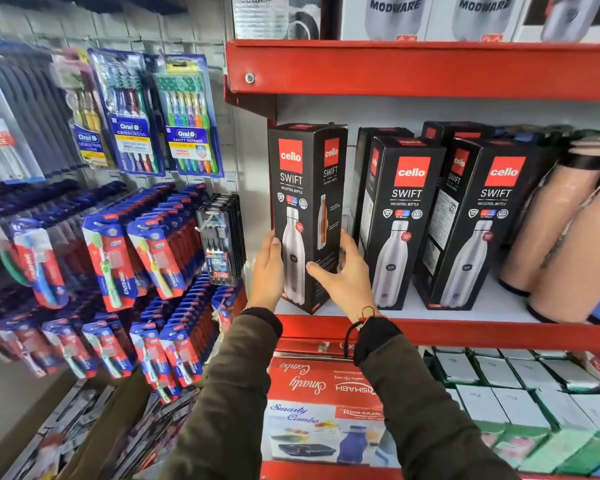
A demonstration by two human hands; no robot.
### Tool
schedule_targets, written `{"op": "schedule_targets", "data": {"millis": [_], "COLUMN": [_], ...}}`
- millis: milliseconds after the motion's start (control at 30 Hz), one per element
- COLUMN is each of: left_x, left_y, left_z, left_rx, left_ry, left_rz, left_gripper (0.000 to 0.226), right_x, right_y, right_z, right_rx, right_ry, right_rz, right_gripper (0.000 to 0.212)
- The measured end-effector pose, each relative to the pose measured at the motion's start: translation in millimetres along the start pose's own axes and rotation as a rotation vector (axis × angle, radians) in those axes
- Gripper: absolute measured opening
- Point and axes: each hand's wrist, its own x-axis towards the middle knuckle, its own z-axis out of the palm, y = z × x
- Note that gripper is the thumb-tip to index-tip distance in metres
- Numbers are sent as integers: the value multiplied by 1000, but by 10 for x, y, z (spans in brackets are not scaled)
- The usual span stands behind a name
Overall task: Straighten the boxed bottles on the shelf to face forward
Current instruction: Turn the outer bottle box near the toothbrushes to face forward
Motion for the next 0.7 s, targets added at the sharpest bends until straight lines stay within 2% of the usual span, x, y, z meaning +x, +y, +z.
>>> {"op": "schedule_targets", "data": {"millis": [100, 300, 533, 700], "left_x": [-75, -133, -181, -141], "left_y": [-7, -112, -121, -137], "left_z": [-24, 17, 99, 129], "left_rx": [-55, -47, -52, -15], "left_ry": [-37, -53, -11, 4], "left_rz": [26, 59, 100, 85], "left_gripper": [39, 31, 30, 38], "right_x": [-7, -44, -51, -99], "right_y": [27, 112, 140, 116], "right_z": [-12, -81, -85, -45], "right_rx": [-27, -58, -66, -62], "right_ry": [-57, -81, -78, -27], "right_rz": [3, -2, -4, 58], "right_gripper": [85, 67, 63, 50]}}
